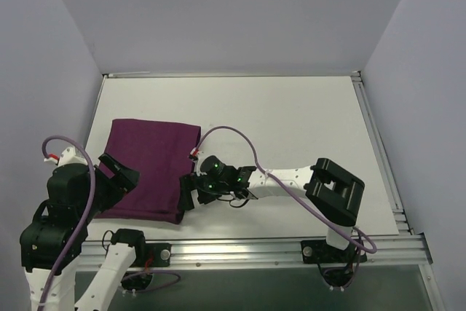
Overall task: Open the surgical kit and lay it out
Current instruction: Move the surgical kit at the center of the board.
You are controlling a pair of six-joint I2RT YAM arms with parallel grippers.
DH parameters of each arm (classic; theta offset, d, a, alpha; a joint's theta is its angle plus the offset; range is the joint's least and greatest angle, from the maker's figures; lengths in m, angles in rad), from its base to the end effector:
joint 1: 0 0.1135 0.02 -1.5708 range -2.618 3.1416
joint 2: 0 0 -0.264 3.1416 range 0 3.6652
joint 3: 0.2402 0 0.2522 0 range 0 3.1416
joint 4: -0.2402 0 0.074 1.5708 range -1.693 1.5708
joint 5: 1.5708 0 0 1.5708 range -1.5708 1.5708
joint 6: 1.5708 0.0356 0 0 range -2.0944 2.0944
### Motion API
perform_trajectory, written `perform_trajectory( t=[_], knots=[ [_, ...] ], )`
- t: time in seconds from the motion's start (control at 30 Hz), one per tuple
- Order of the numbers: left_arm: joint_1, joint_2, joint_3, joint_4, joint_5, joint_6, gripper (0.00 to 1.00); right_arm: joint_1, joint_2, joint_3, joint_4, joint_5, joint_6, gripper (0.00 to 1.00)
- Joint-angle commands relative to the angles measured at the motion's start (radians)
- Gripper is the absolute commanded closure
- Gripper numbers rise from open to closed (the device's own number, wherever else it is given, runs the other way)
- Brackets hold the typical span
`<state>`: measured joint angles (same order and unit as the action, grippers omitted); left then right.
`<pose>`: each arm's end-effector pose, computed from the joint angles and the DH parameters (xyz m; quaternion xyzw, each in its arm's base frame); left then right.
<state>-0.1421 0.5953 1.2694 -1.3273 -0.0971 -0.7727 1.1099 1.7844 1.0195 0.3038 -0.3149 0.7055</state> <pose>0.0423 -0.0026 0.3948 -0.2981 0.8447 -0.1563 0.4161 0.1639 0.3549 0.1972 -0.2495 0.8058 0.4921 0.2152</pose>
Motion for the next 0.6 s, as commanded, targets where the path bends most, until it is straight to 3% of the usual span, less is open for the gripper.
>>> perform_trajectory(
  t=[0.0,0.3,0.57],
  knots=[
    [0.006,-0.028,0.012,-0.070,0.014,0.035,0.12,0.018,0.006,0.054,0.069,-0.003,0.020,0.07],
    [0.006,-0.038,-0.019,-0.027,0.060,0.043,0.12,0.027,-0.055,0.036,0.081,0.033,0.008,0.08],
    [0.006,-0.031,-0.024,-0.006,0.085,0.053,0.12,0.028,0.018,0.077,0.150,-0.067,0.008,0.07]
  ],
)
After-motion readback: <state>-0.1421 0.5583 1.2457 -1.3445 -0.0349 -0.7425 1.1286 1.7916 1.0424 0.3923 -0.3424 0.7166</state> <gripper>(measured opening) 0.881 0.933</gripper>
